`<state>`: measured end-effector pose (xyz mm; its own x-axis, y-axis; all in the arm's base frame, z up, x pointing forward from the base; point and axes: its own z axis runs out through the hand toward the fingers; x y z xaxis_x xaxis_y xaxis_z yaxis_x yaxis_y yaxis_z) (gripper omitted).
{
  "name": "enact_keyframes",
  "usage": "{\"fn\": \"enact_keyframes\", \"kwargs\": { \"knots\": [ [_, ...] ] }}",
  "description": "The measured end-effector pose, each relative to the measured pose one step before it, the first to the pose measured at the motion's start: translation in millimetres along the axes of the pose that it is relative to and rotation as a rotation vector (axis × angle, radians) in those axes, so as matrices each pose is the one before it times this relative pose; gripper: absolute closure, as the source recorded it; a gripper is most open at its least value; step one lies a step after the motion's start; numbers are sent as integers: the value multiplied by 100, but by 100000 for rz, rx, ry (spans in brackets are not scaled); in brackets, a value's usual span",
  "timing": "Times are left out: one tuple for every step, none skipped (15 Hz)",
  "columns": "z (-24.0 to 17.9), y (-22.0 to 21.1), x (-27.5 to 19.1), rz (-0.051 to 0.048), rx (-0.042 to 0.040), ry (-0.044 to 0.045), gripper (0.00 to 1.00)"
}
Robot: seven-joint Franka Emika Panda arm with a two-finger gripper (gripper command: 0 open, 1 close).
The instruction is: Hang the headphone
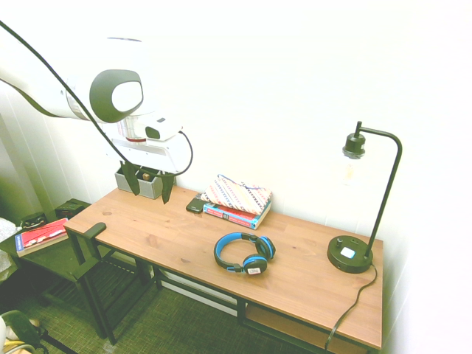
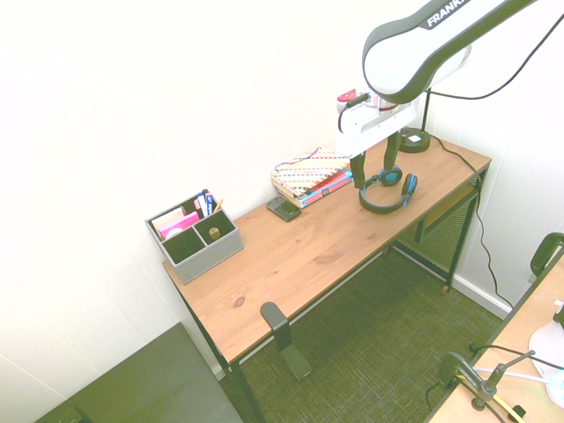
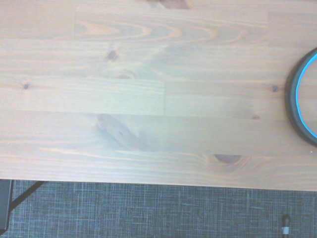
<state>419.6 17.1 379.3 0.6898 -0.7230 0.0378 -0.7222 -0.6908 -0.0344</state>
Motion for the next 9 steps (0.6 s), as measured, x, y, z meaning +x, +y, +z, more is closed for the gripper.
{"fn": "enact_keyframes", "kwargs": {
  "knots": [
    [31, -3, 0, 180, -51, -49, 0],
    [85, -40, 32, 788, 87, 68, 0],
    [284, -161, 183, 742, 637, 494, 0],
    [632, -270, 403, 795, 791, 792, 0],
    [1033, -447, 811, 1079, 1037, 1461, 0],
    [1431, -569, 1170, 1107, 447, 1654, 0],
    [1670, -604, 1370, 1168, -832, 844, 0],
    [1797, -586, 1594, 1234, -1231, -211, 0],
    [1922, -611, 1664, 875, -1056, -251, 0]
  ]
}}
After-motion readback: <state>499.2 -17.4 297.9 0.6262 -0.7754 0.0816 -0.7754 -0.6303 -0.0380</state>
